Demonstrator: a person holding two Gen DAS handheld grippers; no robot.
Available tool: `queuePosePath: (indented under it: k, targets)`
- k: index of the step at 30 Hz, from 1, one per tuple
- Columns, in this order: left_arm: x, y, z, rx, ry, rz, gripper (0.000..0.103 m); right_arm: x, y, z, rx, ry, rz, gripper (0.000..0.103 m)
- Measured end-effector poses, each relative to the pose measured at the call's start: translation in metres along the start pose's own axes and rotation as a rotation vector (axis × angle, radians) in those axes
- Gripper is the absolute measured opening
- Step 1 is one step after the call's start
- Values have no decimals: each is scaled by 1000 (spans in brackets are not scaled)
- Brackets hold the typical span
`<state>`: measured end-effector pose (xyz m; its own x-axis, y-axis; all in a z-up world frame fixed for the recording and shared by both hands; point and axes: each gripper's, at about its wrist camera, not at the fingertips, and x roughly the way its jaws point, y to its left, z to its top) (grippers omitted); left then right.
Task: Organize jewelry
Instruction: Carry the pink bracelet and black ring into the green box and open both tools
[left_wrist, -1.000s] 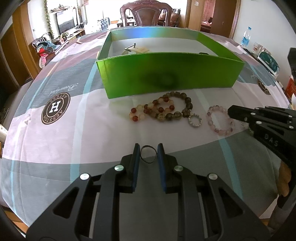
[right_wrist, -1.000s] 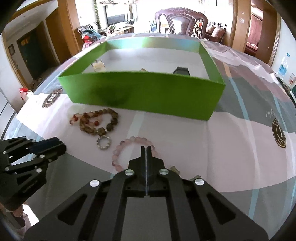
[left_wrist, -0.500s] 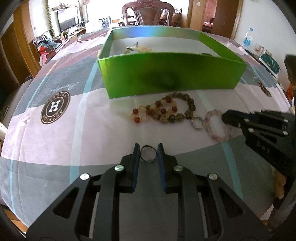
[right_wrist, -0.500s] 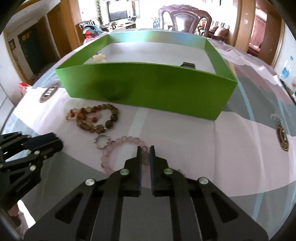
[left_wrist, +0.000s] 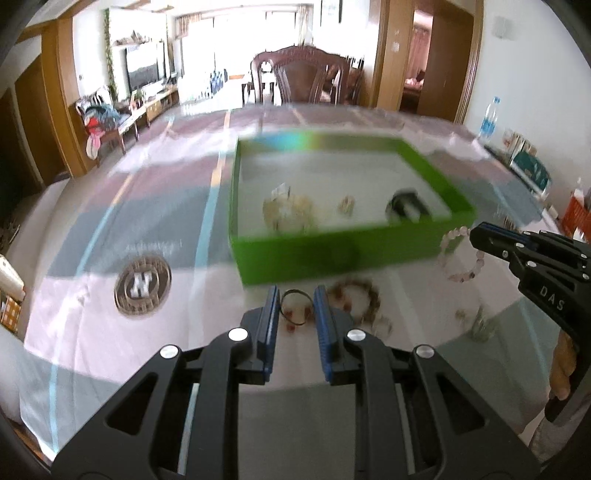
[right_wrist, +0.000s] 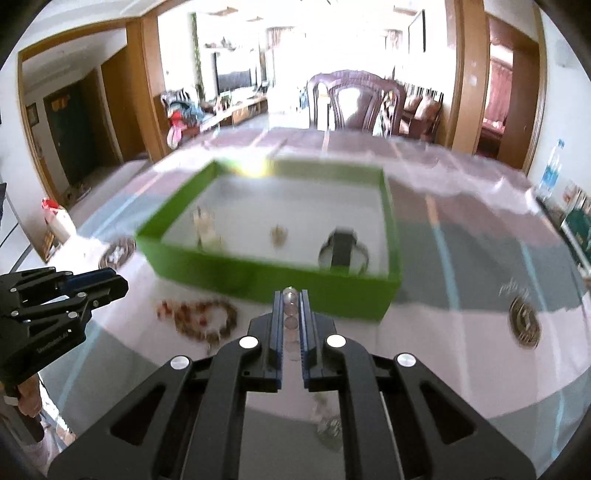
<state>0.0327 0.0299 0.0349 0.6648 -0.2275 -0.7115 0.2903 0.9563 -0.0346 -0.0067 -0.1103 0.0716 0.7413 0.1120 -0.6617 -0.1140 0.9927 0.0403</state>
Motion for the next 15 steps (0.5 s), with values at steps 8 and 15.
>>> queuePosePath:
  k: [8, 15]
  targets:
    - [15, 5, 62, -40, -49, -14, 19, 6, 0, 53, -10, -96, -36, 8]
    - [77, 18, 88, -89, 65, 8, 19, 76, -9, 57, 45, 49, -53, 8]
